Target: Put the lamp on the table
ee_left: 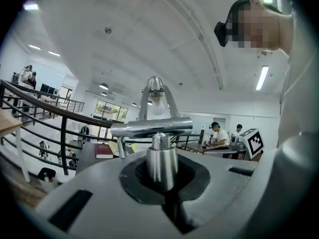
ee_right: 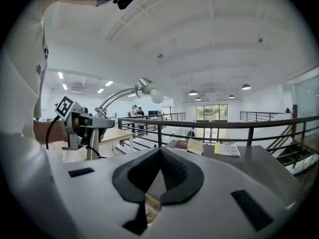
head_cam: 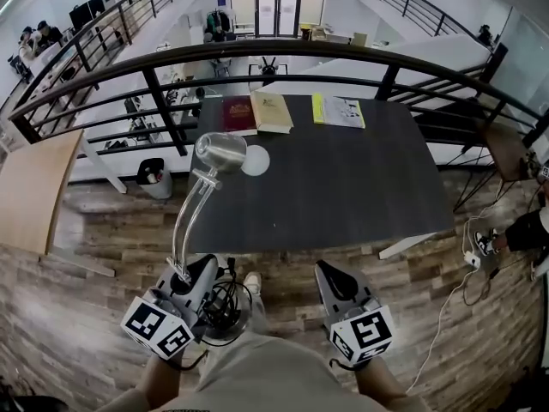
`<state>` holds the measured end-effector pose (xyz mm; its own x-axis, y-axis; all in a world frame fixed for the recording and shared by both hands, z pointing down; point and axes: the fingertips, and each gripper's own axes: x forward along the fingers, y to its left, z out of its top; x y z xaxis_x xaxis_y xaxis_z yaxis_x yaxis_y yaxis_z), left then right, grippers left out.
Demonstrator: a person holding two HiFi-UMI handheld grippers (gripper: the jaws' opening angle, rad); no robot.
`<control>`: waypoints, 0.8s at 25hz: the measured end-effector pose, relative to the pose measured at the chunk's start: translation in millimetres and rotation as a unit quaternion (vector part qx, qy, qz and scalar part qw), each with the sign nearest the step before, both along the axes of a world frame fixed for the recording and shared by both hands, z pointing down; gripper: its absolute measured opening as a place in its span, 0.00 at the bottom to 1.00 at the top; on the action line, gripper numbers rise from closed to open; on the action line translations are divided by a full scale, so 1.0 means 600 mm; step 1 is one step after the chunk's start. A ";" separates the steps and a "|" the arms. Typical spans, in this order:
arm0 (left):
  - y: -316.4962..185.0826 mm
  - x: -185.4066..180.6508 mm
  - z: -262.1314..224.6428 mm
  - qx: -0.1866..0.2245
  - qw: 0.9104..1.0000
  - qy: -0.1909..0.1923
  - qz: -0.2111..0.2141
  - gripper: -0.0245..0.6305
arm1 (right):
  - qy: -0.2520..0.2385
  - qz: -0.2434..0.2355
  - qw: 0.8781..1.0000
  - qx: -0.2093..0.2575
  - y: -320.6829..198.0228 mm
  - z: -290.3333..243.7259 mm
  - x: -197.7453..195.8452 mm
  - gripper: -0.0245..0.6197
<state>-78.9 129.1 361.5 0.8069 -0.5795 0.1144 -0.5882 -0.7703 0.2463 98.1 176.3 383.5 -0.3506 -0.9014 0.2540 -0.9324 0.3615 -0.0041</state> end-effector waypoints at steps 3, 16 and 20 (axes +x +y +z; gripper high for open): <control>-0.067 0.008 0.005 0.000 1.000 -0.007 0.004 0.04 | 0.001 0.004 1.000 -0.006 -0.063 0.003 0.008 0.04; -0.333 0.024 -0.018 0.000 1.000 -0.010 0.024 0.04 | -0.001 0.020 1.000 -0.014 -0.324 -0.018 0.012 0.04; -0.394 0.023 -0.021 0.002 0.999 -0.013 0.034 0.04 | -0.002 0.025 1.000 -0.009 -0.393 -0.028 0.006 0.04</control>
